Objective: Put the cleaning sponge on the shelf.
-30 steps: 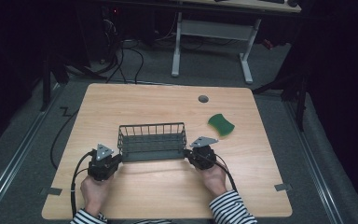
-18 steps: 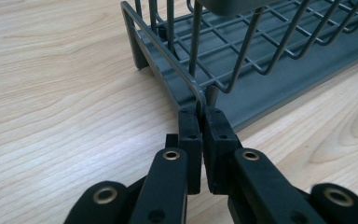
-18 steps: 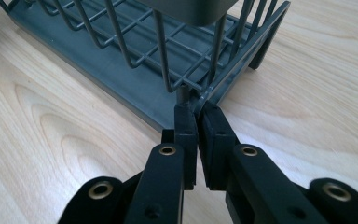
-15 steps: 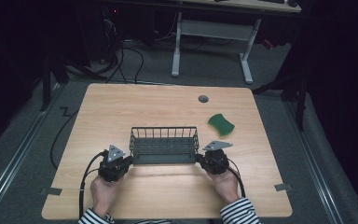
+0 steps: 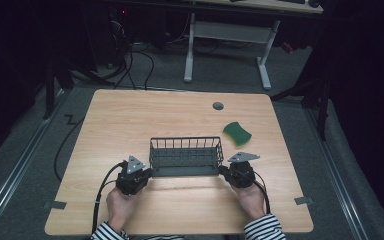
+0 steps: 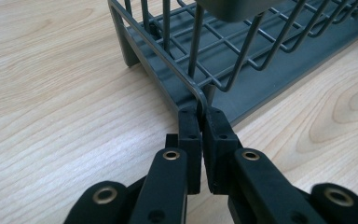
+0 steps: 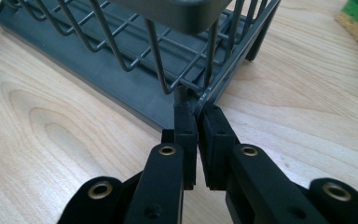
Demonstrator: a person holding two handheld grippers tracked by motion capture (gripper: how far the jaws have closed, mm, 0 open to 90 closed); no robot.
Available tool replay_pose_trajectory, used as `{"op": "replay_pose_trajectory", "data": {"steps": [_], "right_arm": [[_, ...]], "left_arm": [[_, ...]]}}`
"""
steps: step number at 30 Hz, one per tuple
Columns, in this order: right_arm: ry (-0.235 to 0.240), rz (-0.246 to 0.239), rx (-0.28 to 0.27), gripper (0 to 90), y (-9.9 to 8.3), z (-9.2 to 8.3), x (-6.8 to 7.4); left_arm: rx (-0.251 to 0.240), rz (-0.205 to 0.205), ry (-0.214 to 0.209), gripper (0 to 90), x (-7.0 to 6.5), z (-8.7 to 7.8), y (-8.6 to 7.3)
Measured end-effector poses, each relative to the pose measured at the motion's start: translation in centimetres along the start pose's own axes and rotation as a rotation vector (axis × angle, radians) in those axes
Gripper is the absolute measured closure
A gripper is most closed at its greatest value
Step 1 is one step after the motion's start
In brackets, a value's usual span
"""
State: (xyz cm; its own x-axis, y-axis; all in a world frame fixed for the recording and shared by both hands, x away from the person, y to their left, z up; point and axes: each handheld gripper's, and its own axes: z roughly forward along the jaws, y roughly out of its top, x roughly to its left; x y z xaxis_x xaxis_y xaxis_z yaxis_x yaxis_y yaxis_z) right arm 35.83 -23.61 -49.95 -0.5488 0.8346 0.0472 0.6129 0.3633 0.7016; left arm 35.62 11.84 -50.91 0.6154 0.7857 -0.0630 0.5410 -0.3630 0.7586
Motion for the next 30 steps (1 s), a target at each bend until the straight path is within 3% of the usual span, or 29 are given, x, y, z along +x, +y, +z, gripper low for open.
{"op": "replay_pose_trajectory", "data": {"steps": [10, 13, 16, 18, 21, 26, 30], "right_arm": [[0.006, 0.033, -0.018, 85.7, -0.6, -0.3, -1.0], [0.020, 0.040, -0.018, 78.6, -0.6, -0.3, -1.2], [0.025, 0.044, -0.024, 64.6, -0.6, -0.4, -1.1], [0.027, 0.046, -0.029, 55.1, -0.7, -0.6, -1.1], [0.044, 0.063, -0.044, 42.9, -1.2, -1.0, -1.4], [0.038, 0.065, -0.094, 36.3, -2.4, -2.4, -2.2], [-0.005, 0.086, -0.121, 34.0, -3.3, -3.6, -3.5]], "left_arm": [[-0.001, -0.005, -0.015, 86.4, -0.2, 0.7, 0.6], [0.003, -0.004, -0.018, 85.1, -0.1, 0.7, 0.6], [0.008, -0.032, -0.029, 68.6, 0.1, 0.8, 0.3], [0.024, -0.027, -0.034, 55.1, 0.1, 0.8, 0.1], [0.023, -0.043, -0.047, 42.3, 0.5, 0.4, -0.5], [0.008, -0.075, -0.059, 34.6, 1.5, -0.6, -1.6], [0.007, -0.113, -0.024, 33.5, 2.7, -0.9, -2.3]]}}
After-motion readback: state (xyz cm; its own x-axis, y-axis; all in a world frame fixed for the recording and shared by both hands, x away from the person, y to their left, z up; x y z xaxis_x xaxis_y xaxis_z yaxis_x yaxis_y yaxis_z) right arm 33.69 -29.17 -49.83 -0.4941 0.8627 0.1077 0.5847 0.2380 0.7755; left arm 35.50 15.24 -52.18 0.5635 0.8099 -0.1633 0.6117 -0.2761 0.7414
